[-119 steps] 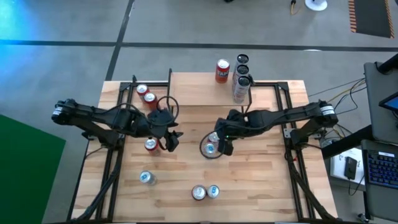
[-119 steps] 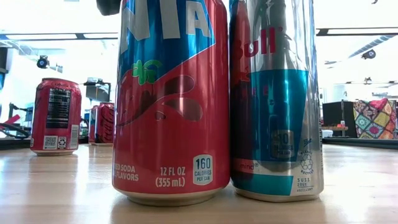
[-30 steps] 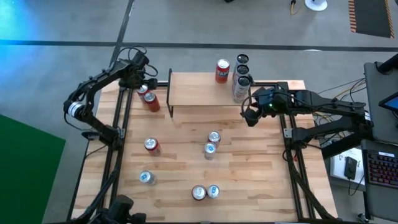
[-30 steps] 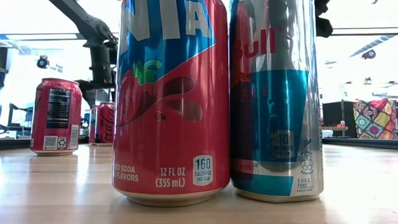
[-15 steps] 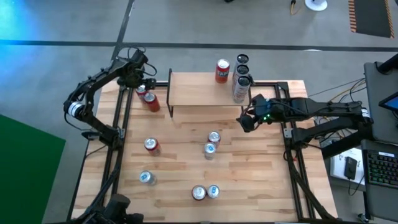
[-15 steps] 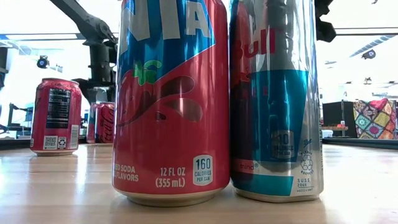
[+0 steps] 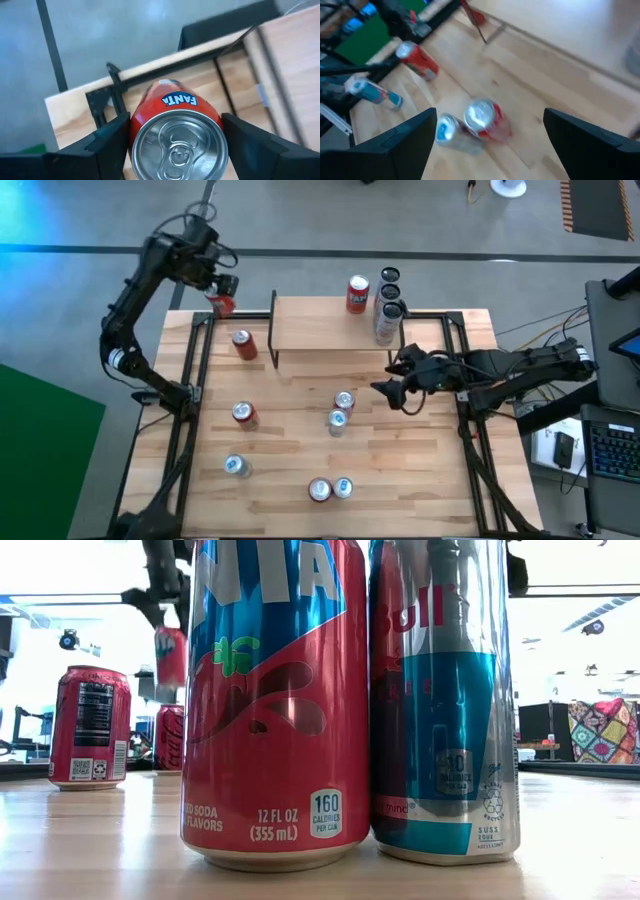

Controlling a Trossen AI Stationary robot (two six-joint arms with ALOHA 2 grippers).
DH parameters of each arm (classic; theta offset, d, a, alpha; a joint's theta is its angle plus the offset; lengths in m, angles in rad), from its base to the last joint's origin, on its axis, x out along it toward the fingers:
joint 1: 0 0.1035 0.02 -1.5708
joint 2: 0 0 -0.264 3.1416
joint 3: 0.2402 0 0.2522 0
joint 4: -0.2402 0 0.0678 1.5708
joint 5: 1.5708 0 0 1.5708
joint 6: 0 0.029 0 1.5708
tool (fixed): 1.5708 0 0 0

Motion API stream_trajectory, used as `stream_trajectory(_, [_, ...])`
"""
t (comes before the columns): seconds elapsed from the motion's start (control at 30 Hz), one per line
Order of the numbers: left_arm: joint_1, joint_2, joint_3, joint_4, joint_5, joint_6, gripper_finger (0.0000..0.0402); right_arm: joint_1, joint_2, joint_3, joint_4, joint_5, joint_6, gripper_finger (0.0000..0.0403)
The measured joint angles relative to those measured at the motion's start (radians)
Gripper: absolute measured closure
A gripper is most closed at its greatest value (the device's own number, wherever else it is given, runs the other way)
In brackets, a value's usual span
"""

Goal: Place canned beverage on shelf
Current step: Put the top red soda can aligned with the other red soda can on the shelf

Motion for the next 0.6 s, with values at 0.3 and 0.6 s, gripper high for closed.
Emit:
stream_trajectory(0.3, [-0.176,-0.002,0.216,-0.104,0.100,-0.150,0.0133,0.027,0.083,-0.001,0.427,0.126,-0.455,0.0049])
stream_trajectory(0.6, [-0.461,0.002,0.263,-0.096,0.018,-0.310,0.0133,0.002,0.206,0.063,0.579,0.122,-0.575,0.0049])
